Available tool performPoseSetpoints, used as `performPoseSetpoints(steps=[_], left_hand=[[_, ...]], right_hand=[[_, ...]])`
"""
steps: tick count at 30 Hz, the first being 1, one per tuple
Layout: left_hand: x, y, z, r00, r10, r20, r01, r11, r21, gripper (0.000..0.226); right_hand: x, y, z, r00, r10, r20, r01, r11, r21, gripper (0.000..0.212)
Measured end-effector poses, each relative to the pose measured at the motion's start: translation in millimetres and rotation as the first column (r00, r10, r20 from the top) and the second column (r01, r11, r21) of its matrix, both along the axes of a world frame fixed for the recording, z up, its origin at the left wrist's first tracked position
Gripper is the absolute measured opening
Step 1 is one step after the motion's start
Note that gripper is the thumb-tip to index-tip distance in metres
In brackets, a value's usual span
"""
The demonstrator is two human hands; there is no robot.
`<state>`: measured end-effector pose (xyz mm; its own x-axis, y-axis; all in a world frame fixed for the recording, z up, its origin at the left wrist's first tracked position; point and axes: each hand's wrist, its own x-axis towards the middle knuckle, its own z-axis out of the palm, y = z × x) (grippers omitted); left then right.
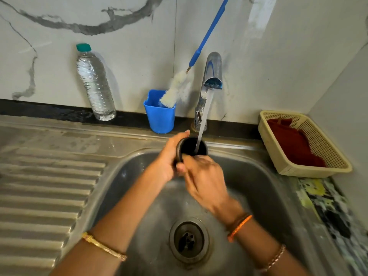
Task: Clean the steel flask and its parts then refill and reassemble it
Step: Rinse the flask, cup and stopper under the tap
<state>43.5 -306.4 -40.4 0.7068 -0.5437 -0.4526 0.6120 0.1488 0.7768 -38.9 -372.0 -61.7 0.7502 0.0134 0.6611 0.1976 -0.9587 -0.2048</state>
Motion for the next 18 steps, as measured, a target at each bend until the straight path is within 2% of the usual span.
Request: performPoseSetpoints(steps=[1,2,3,4,5,6,7,8,9,10,11,12,13,14,15,16,17,18], left_hand=[[1,5,1,0.997,-0.071,0.015,0.069,0.993,0.093,0.041],[-1,7,1,0.994,-0.103,0.034,0.098,0.987,0.127,0.044],[-4,6,-2,0.995,-0.077,0.062,0.072,0.995,0.071,0.046],[-8,2,-4,0.998,-0.008,0.068,0.011,0.999,-0.050,0.046],[-13,-3,-8,0.996,0.056,0.075,-0.044,0.986,-0.163,0.043],[-15,-9,-12,0.993,0.094,0.075,-0.072,0.963,-0.262,0.039],[-14,-10,-13,0.992,0.104,0.076,-0.078,0.954,-0.291,0.038],[-8,-8,-11,0.992,0.102,0.069,-0.080,0.959,-0.271,0.039],[-3,-3,-8,0.996,0.079,0.036,-0.070,0.974,-0.215,0.042],[3,2,-8,0.999,0.034,-0.024,-0.037,0.989,-0.145,0.043],[5,7,-10,0.997,-0.034,-0.072,0.029,0.997,-0.075,0.043],[2,10,-11,0.992,-0.079,-0.101,0.077,0.997,-0.027,0.043],[-3,9,-14,0.993,-0.073,-0.094,0.072,0.997,-0.018,0.043],[-8,6,-18,0.998,-0.023,-0.062,0.019,0.998,-0.060,0.043],[-13,0,-22,0.999,0.037,-0.025,-0.040,0.989,-0.139,0.038],[-18,-6,-27,0.998,0.067,0.010,-0.064,0.975,-0.213,0.035],[-22,-10,-28,0.997,0.072,0.019,-0.064,0.958,-0.279,0.035],[-21,-11,-26,0.998,0.066,-0.005,-0.065,0.950,-0.306,0.042]], right_hand=[[0,-18,-4,0.993,0.121,-0.006,-0.121,0.977,-0.178,0.028],[-1,-31,-4,0.980,0.195,-0.042,-0.199,0.953,-0.230,0.021],[-2,-30,-5,0.981,0.184,-0.053,-0.191,0.961,-0.202,0.018],[-2,-21,-4,0.995,0.093,-0.028,-0.095,0.994,-0.049,0.021],[-2,-1,2,0.997,-0.071,-0.011,0.072,0.975,0.208,0.029],[0,22,6,0.975,-0.218,-0.033,0.212,0.886,0.413,0.037],[2,39,8,0.951,-0.297,-0.087,0.298,0.802,0.518,0.042],[3,44,8,0.948,-0.300,-0.103,0.312,0.817,0.486,0.042],[2,37,4,0.972,-0.233,-0.026,0.229,0.920,0.318,0.038],[-1,23,-2,0.993,-0.106,0.046,0.102,0.991,0.085,0.030],[-4,4,-6,0.998,0.045,0.040,-0.039,0.988,-0.150,0.022],[-4,-16,-12,0.990,0.143,0.007,-0.136,0.956,-0.259,0.015],[-5,-23,-11,0.983,0.161,-0.089,-0.177,0.961,-0.212,0.013],[-8,-18,-12,0.987,0.082,-0.137,-0.096,0.990,-0.099,0.015],[-7,-8,-2,0.987,-0.034,-0.159,0.052,0.993,0.109,0.020],[-4,9,6,0.966,-0.182,-0.182,0.238,0.903,0.358,0.026],[0,24,10,0.922,-0.282,-0.265,0.379,0.798,0.468,0.031],[1,31,13,0.882,-0.344,-0.323,0.462,0.771,0.438,0.033]])
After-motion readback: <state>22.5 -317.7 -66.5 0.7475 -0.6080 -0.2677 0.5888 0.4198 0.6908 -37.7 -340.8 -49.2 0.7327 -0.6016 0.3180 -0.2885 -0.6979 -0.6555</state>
